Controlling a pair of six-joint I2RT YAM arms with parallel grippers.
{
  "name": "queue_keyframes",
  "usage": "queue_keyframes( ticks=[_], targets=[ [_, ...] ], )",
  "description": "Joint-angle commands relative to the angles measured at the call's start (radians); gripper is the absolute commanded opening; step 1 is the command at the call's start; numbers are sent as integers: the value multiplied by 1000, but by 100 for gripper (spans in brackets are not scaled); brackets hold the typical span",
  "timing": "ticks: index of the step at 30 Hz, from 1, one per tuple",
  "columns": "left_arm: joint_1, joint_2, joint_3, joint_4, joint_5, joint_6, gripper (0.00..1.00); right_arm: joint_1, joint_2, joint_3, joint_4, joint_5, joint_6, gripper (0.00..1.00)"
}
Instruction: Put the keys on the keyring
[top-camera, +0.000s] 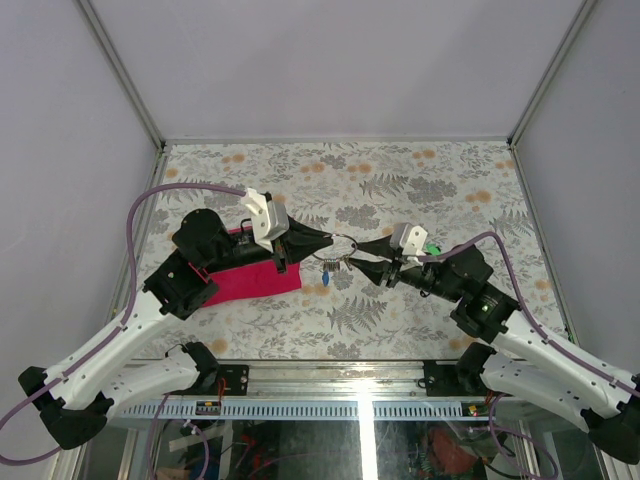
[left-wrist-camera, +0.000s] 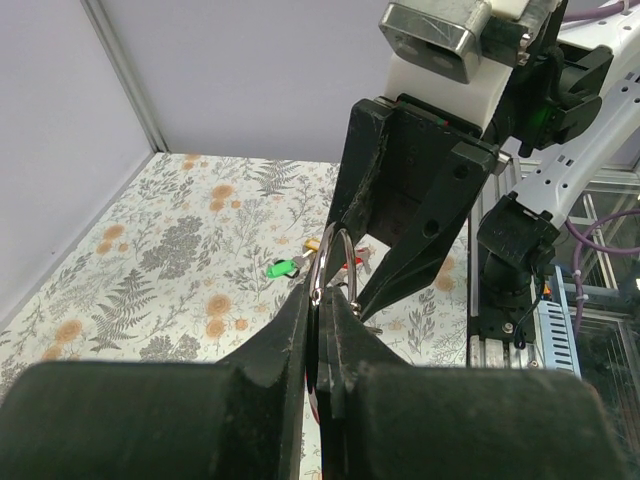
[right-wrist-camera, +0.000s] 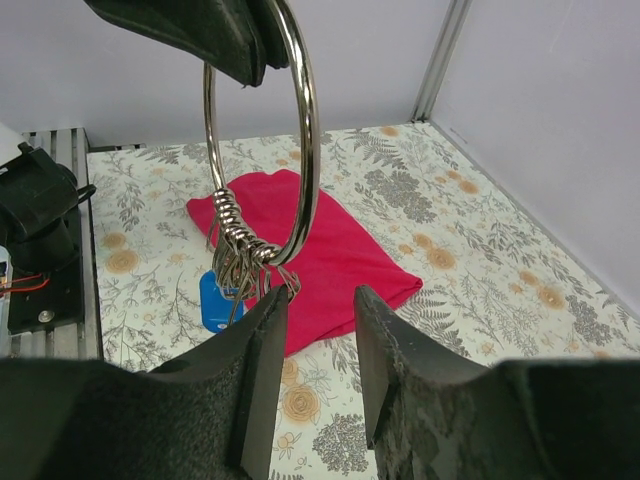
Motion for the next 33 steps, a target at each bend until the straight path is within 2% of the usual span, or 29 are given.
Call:
queue_keyframes(
  ticks=[1,13,19,27,33],
  targets=[
    [2,-13,0,93,4,-12,0,2,21,5,96,-5,15,40],
    [2,-9,-4,93,5,-15,0,2,3,-18,162,41,36,36],
    [1,-9,-2,95,8,-16,0,2,-5,-23,142,48,28,34],
    [1,-13,16,62,91,31,0,2,-23,-3,48,-102,-28,40],
    [2,-1,52,1,196,81,0,2,-51,6,-12,-148,-55,41]
  ],
)
